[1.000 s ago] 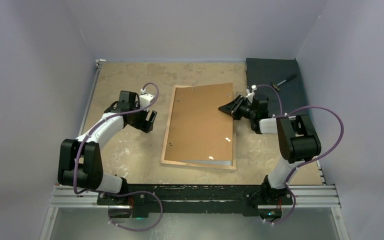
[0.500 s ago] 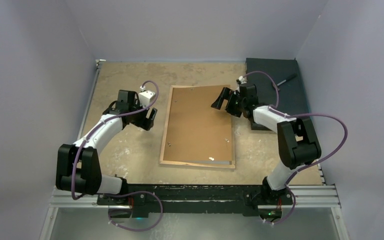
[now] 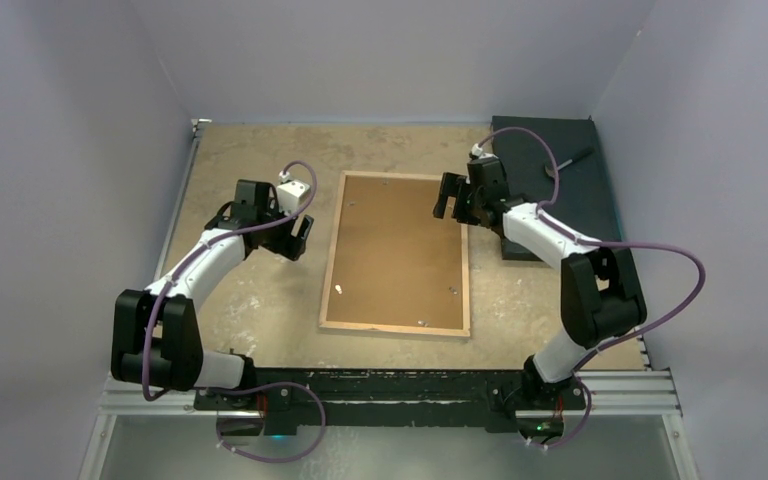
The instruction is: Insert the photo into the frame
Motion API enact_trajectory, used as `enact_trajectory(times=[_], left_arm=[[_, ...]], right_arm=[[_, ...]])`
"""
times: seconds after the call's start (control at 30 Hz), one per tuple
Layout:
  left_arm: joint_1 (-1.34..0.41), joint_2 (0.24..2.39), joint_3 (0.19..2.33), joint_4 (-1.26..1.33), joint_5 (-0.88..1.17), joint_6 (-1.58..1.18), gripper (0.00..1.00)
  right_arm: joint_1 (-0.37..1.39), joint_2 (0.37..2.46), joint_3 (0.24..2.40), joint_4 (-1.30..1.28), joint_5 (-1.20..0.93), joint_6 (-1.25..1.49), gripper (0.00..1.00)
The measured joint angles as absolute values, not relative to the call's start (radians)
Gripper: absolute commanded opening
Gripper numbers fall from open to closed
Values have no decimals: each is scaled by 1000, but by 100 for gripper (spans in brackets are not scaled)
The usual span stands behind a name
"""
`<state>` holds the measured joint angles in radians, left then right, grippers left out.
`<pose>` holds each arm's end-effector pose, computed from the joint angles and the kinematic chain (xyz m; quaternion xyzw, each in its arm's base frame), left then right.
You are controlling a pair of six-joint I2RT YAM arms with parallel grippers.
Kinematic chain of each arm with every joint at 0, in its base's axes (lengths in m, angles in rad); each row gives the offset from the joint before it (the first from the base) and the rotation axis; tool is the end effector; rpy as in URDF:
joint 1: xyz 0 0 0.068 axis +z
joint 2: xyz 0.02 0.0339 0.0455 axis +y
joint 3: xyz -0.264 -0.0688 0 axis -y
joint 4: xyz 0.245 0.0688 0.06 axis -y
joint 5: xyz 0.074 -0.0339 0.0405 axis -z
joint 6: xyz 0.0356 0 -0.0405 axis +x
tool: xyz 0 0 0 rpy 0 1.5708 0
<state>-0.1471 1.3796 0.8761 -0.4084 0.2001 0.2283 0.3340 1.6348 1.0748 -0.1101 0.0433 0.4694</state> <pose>0.2760 -0.0480 0.2209 0.2074 0.9189 -0.0814 0.3255 0.3427 0.1173 0.2296 0.0703 0.8974 0.1522 0.4082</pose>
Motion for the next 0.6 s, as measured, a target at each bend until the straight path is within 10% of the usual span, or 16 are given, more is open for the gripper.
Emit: enact_trajectory(times=[0.37, 0.6], left_arm=[[-147, 1385, 879, -412, 207, 221, 80], [-149, 1467, 920, -408, 278, 182, 78]], right_arm=[[334, 1607, 1088, -126, 66, 467, 97], [348, 1547, 968, -39, 2, 503, 77]])
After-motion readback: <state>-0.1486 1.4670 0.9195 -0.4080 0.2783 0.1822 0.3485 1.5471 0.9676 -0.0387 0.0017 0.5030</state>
